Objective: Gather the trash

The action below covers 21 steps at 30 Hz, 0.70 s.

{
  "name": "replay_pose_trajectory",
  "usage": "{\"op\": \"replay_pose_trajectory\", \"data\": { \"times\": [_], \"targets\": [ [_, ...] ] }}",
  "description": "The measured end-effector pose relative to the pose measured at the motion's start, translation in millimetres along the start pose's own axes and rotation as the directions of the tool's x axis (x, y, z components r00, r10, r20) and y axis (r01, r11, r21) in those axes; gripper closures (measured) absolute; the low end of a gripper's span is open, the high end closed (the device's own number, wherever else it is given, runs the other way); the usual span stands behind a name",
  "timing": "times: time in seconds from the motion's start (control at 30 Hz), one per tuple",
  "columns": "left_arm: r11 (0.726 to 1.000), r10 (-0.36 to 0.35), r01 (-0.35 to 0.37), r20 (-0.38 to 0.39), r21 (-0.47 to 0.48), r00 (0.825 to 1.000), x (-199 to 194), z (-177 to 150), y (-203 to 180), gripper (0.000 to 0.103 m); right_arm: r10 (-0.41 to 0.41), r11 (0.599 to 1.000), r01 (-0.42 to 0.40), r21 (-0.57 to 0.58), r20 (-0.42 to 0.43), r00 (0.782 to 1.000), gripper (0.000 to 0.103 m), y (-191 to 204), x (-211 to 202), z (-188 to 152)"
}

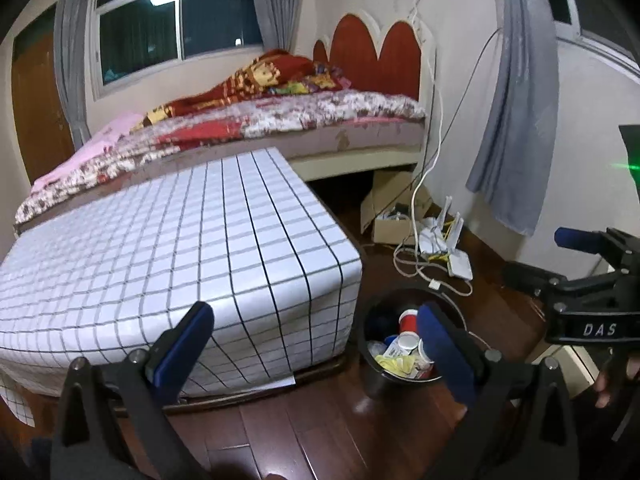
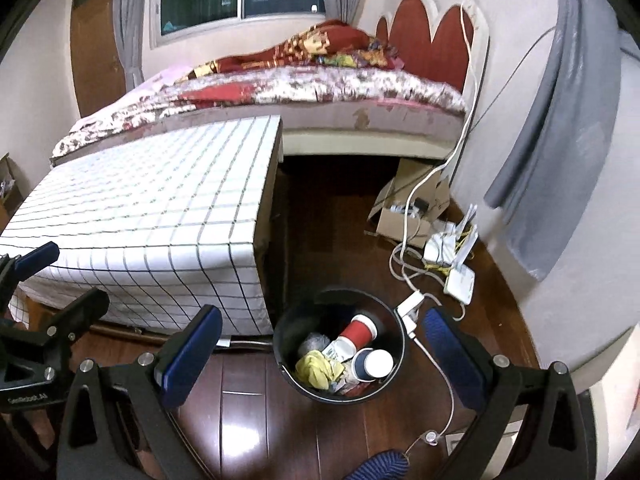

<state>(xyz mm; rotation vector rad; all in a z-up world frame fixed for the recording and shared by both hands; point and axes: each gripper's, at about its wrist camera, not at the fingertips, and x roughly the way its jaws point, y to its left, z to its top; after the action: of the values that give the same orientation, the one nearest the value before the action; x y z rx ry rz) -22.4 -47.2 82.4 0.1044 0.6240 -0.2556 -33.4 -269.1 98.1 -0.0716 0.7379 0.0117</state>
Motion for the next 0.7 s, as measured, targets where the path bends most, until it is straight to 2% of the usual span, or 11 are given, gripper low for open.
{"op": "replay_pose_trajectory", "data": {
  "times": [0.13,0.33,0.5,0.7],
  "targets": [
    [1.0,-0.013,0.013,0.042,-0.003,0.999,-27,7,2,0.001,-0.019,0.999,0.022,-0.038,0.064,0.998,0.001,11,-38,9],
    [1.0,-0.007,0.007,0.102,0.006,0.995,-62,8,4,0.001,-0.026,1.0,0.028,-0.011,0.131,0.991,0.001,14,-86,6],
    [1.0,-0.001,0.004,0.107,-0.028,0.994,-69,0,10,0.001,-0.021,1.0,0.02,0.007,0.139,0.99,0.001,15,-101,-2],
    [0.999,-0.013,0.016,0.098,-0.038,0.995,-69,-2,12,0.001,-0.021,1.0,0.021,0.007,0.134,0.991,0.001,17,-99,-1]
  ]
}}
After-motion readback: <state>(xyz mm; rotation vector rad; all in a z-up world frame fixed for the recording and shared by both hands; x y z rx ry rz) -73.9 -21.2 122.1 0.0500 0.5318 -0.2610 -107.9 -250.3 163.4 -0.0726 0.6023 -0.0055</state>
